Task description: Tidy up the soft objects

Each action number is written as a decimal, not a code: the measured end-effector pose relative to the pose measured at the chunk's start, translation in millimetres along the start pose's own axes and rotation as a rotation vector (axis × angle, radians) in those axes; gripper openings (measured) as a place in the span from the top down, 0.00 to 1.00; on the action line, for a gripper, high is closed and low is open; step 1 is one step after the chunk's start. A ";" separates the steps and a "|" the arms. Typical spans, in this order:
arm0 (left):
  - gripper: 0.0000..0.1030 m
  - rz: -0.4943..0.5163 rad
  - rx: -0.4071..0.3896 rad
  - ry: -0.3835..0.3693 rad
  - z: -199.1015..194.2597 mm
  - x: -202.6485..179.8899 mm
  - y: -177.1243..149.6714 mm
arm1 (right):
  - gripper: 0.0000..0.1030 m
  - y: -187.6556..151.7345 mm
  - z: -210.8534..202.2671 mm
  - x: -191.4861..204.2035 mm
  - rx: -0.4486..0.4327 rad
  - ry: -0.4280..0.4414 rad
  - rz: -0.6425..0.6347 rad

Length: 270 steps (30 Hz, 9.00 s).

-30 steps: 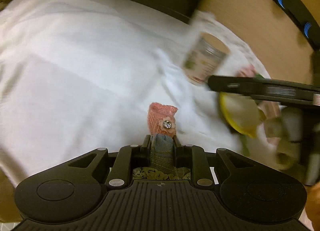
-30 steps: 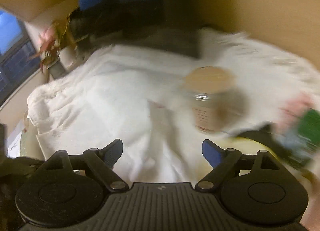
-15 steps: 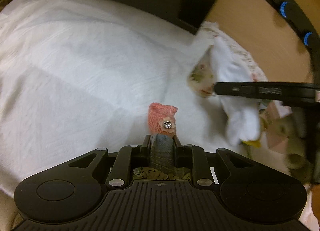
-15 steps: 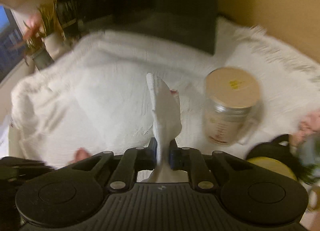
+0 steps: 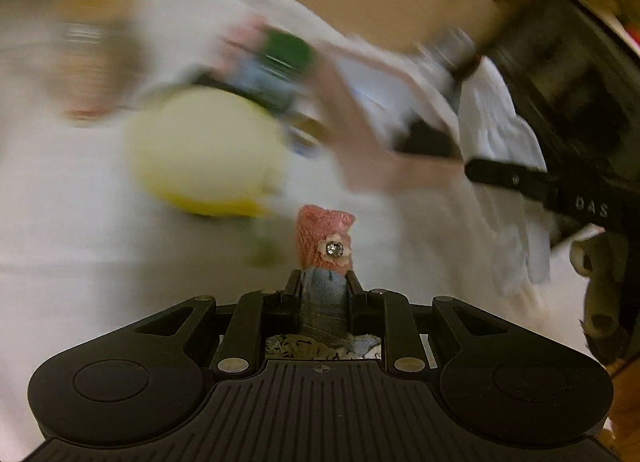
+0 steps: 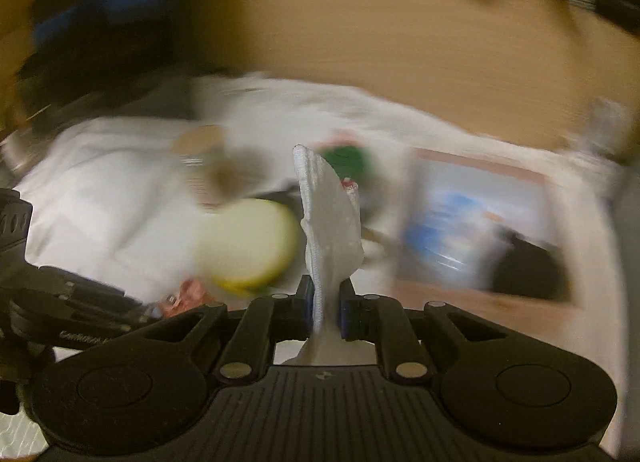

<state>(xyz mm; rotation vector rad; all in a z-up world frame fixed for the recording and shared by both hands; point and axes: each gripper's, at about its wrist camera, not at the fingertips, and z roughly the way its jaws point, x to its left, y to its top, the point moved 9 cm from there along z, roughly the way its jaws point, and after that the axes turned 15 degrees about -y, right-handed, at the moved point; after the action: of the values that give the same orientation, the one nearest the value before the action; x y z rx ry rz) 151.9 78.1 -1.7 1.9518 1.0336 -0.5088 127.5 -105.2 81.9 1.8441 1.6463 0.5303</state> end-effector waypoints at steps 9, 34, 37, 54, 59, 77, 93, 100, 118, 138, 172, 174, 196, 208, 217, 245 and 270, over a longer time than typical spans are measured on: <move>0.78 0.160 -0.037 -0.064 73.9 -70.2 99.7 | 0.88 -41.1 -11.9 -96.9 0.008 -0.120 0.160; 0.65 0.203 -0.215 0.106 156.5 -53.4 210.7 | 0.88 -4.3 31.4 -143.5 -0.012 -0.078 0.161; 0.65 0.185 -0.288 0.069 122.1 -63.3 204.2 | 0.88 39.1 40.1 -138.6 -0.079 -0.059 0.151; 0.65 -0.075 -0.350 0.282 -1.4 20.0 81.3 | 0.83 61.6 224.3 -90.0 0.232 -0.210 0.136; 0.65 -0.060 -0.378 0.433 -26.6 47.0 63.6 | 0.38 63.0 209.7 -90.7 0.214 -0.187 0.153; 0.65 -0.162 -0.411 0.356 -36.0 89.6 74.5 | 0.25 53.0 74.6 -14.1 -0.035 -0.010 0.006; 0.65 -0.194 -0.330 0.293 -44.5 100.3 45.9 | 0.38 28.1 114.0 111.0 -0.041 0.017 -0.221; 0.64 -0.217 -0.359 0.258 -53.5 111.1 49.5 | 0.52 21.2 129.6 120.4 -0.045 -0.005 -0.238; 0.59 -0.165 -0.282 0.117 -5.4 99.1 85.6 | 0.52 16.8 138.8 106.1 0.000 0.030 -0.192; 0.64 -0.137 -0.281 0.186 -6.6 72.1 66.3 | 0.52 0.6 117.0 103.1 0.000 0.117 -0.210; 0.73 -0.135 -0.291 0.219 -19.6 61.3 51.5 | 0.29 -49.5 72.7 89.5 -0.057 0.141 -0.354; 0.77 -0.129 -0.307 0.208 -20.3 59.0 52.9 | 0.29 -53.7 74.0 81.4 -0.036 0.140 -0.342; 0.83 -0.285 -0.646 0.378 -213.1 101.7 -7.8 | 0.27 34.3 83.7 184.4 -0.023 0.340 -0.110; 0.82 -0.381 -0.588 0.139 -158.8 136.7 -8.9 | 0.38 2.7 99.0 264.8 0.076 0.374 -0.327; 0.83 -0.339 -0.644 0.156 -194.0 121.8 -19.0 | 0.26 22.5 80.1 259.8 -0.007 0.374 -0.296; 0.83 -0.283 -0.531 0.411 -215.0 102.8 -28.9 | 0.26 28.7 72.7 270.4 0.009 0.371 -0.287; 0.83 0.034 -0.122 -0.184 49.5 -78.4 126.1 | 0.26 -40.9 2.4 -110.2 -0.010 -0.157 0.069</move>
<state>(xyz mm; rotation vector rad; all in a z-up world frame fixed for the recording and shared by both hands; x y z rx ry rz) 211.4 -37.8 85.1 1.7765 0.8921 -0.5813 82.2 -212.1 63.5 1.8899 1.4790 0.4100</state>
